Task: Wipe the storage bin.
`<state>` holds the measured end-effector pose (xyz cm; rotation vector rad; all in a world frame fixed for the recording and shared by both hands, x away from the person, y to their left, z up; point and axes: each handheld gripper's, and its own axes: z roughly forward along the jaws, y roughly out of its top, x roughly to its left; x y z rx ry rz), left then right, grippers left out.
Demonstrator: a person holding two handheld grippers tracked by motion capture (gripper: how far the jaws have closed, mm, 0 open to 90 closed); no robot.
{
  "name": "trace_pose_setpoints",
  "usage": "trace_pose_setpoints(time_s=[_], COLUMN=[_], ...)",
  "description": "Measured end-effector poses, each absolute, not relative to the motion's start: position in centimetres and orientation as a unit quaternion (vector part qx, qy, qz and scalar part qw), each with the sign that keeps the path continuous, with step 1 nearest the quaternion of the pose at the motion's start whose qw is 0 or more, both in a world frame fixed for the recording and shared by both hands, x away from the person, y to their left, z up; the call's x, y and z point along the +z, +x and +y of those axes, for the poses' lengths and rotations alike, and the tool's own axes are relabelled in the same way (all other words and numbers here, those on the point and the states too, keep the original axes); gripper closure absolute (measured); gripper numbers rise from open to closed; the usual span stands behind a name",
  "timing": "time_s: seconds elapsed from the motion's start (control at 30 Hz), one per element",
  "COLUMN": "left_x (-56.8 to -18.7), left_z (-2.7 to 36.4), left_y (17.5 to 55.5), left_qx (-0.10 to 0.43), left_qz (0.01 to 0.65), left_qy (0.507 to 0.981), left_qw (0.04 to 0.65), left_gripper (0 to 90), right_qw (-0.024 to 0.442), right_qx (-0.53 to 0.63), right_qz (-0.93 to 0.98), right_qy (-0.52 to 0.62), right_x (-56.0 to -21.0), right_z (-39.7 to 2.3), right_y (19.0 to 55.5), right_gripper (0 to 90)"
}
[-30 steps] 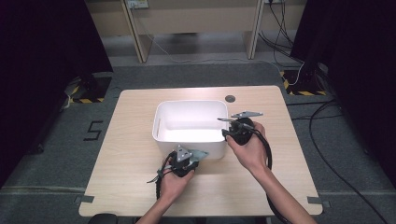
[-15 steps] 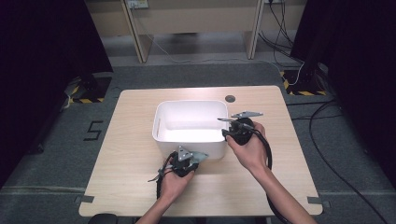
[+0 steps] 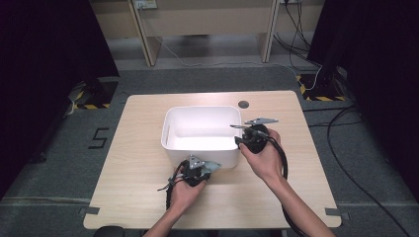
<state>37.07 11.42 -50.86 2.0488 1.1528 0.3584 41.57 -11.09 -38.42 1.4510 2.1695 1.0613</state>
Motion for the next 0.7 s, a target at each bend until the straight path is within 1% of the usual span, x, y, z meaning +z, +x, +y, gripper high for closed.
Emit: trace_pose_setpoints(time_s=[0.33, 0.7], left_x=[-50.7, -50.6], left_z=[11.1, 9.9], left_y=[37.0, 37.2], left_qx=[0.140, 0.140], left_qz=[0.447, 0.433], left_qy=[0.804, 0.811], left_qw=[0.367, 0.368], left_gripper=[77.3, 77.1], right_qw=[0.163, 0.163], right_qx=[0.371, 0.371], right_qz=[0.760, 0.760], right_qy=[0.508, 0.508], right_x=[-38.4, -38.4], right_z=[-11.0, -11.1], right_y=[41.6, 41.6], right_gripper=[68.1, 68.0])
